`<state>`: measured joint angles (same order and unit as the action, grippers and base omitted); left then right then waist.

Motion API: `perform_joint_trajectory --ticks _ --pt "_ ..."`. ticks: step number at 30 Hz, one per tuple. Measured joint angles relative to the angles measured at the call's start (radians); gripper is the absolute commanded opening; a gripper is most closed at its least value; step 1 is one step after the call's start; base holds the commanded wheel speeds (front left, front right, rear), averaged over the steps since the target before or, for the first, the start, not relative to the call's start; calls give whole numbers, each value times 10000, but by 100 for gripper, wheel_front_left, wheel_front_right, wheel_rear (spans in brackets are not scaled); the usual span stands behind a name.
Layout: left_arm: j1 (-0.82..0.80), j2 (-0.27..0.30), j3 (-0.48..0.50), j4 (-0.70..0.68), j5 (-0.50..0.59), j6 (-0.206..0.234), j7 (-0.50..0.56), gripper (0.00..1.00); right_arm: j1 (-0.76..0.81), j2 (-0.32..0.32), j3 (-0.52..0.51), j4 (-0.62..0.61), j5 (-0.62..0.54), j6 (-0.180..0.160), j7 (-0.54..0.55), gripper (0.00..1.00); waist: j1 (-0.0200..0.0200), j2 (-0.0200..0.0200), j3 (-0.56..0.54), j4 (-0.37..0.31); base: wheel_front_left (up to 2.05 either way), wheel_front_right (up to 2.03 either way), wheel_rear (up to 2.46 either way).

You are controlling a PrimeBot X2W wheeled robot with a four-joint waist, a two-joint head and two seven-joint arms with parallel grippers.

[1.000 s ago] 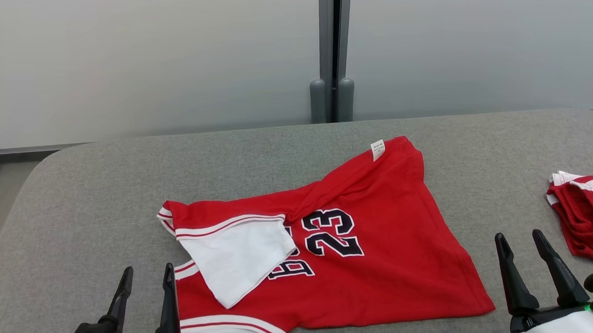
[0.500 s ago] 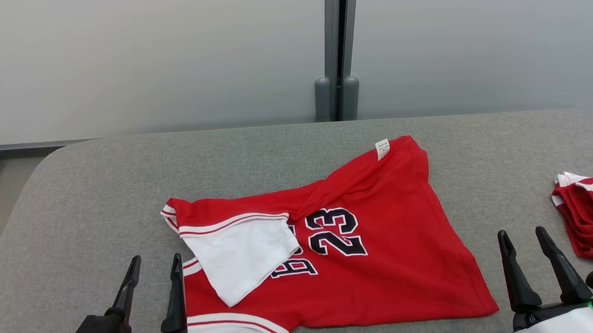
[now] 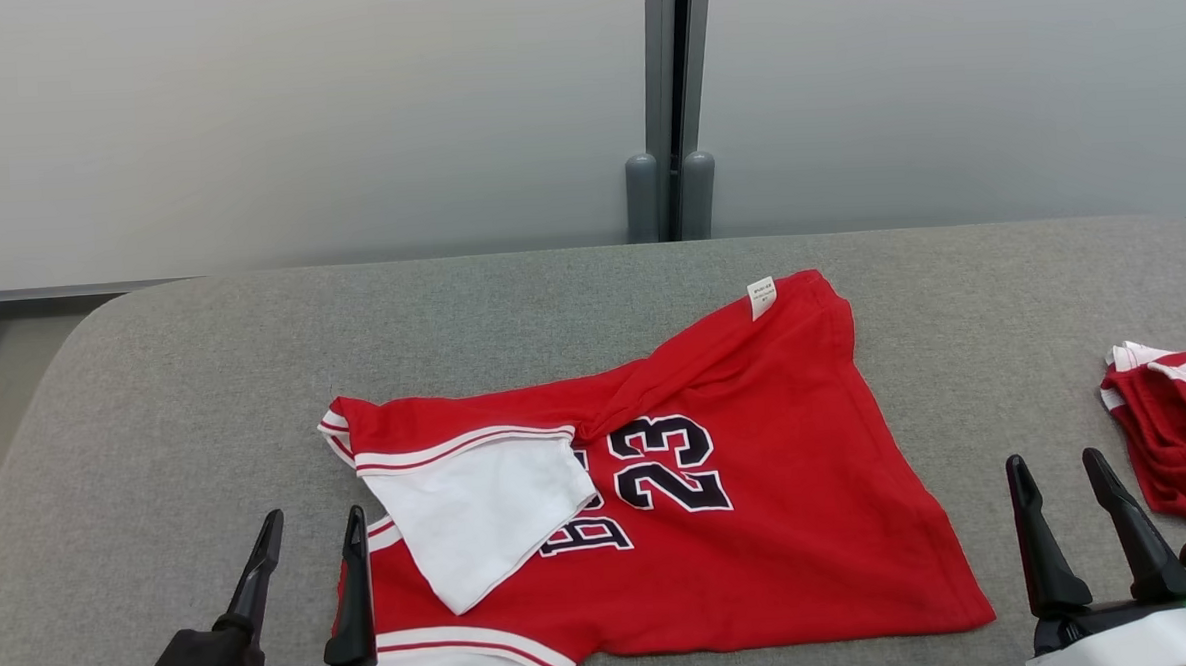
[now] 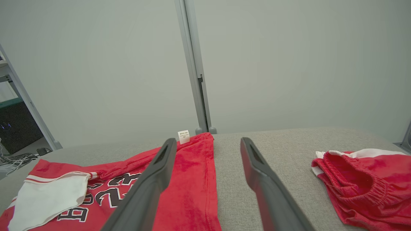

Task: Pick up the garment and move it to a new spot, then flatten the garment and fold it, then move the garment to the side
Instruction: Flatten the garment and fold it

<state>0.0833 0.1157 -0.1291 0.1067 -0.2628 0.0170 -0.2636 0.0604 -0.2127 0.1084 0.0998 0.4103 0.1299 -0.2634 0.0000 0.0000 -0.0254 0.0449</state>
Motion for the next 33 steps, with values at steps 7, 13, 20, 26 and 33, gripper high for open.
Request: perform_joint_trajectory --ticks 7,13,20,26,33 --pt "-19 -111 128 54 148 -161 0 100 -11 -4 33 46 -6 0 0 100 0 0 0 29 0 0 0" --pt "-52 -205 219 105 228 -257 0 100 -53 -4 35 88 -6 0 0 100 0 0 -26 58 0 0 0" --pt "-52 -288 301 148 299 -357 0 100 -67 -13 71 378 111 0 19 100 0 0 -54 77 0 0 0" --pt "-39 -316 268 683 75 -514 468 100 -145 -370 161 1162 560 0 1066 100 0 0 -61 124 0 0 0" --pt "55 -322 184 685 -522 -314 3009 100 -267 -539 366 1747 1260 0 2930 100 0 0 -67 284 0 0 0"
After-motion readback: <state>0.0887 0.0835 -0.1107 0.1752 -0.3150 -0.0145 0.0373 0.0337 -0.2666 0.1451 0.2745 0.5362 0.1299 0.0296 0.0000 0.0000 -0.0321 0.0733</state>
